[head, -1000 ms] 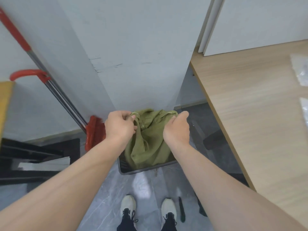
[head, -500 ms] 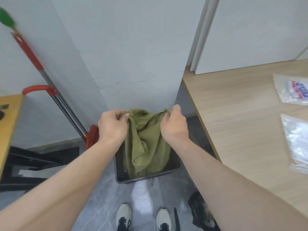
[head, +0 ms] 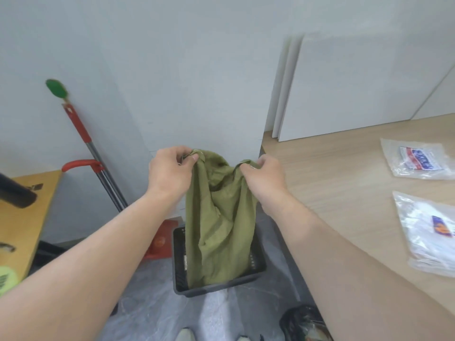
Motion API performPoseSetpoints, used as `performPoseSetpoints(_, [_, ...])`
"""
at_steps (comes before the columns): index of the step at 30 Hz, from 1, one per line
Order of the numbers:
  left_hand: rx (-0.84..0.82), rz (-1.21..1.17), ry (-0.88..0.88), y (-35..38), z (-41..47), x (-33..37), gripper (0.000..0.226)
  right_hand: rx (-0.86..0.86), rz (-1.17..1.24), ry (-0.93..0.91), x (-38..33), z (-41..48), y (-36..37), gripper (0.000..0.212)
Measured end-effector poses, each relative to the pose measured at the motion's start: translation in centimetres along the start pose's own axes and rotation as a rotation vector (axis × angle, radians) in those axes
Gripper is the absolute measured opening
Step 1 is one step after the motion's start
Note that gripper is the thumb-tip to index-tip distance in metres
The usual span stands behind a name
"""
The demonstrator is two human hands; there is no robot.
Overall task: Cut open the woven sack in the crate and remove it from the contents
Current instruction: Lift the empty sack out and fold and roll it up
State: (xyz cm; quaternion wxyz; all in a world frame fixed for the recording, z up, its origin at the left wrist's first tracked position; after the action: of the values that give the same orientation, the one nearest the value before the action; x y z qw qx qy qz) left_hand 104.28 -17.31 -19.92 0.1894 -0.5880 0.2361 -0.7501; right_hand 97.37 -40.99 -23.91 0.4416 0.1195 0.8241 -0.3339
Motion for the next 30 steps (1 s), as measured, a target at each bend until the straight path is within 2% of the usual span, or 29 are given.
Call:
performPoseSetpoints(3, [0.027,-0.003,-0.022,-1.5,0.1,0.5,0.013,0.058,0.049,-0.002,-1.0,-0.3,-2.5,0.020])
performPoseSetpoints(9, [0.058,-0.010,0.006,-3.9,1.3,3.1,0.013,0.093,-0.030,-0.136,-5.2,-1.1,-6.2,0.022])
performPoseSetpoints(13, [0.064,-0.015,0.030,-4.4,1.0,5.2,0.015,0.116,0.085,-0.166,-5.6,-2.0,-7.2,0.022])
performPoseSetpoints(17, [0.129,-0.021,0.136,-6.3,1.5,7.4,0.019,0.033,0.297,-0.126,-6.3,-2.5,-7.5,0.024])
performPoseSetpoints(25, [0.260,-0.031,0.207,-8.7,2.1,11.5,0.020,0.027,0.310,-0.315,-11.6,-4.4,-8.7,0.022])
performPoseSetpoints(30, [0.328,-0.024,0.254,-10.2,2.2,13.0,0.021,-0.006,0.316,-0.309,-12.5,-4.7,-9.3,0.019])
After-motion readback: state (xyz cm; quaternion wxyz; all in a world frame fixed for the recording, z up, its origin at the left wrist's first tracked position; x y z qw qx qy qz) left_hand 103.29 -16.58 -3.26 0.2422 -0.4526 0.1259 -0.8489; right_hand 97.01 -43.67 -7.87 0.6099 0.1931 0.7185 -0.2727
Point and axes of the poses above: each hand's wrist, its own z-axis towards the middle knuckle, its own y-axis out of the palm, x = y × z, the point moved 9 cm from there along z, towards the middle knuckle, and after that the axes turned 14 degrees about y, right-handed, at the moved point
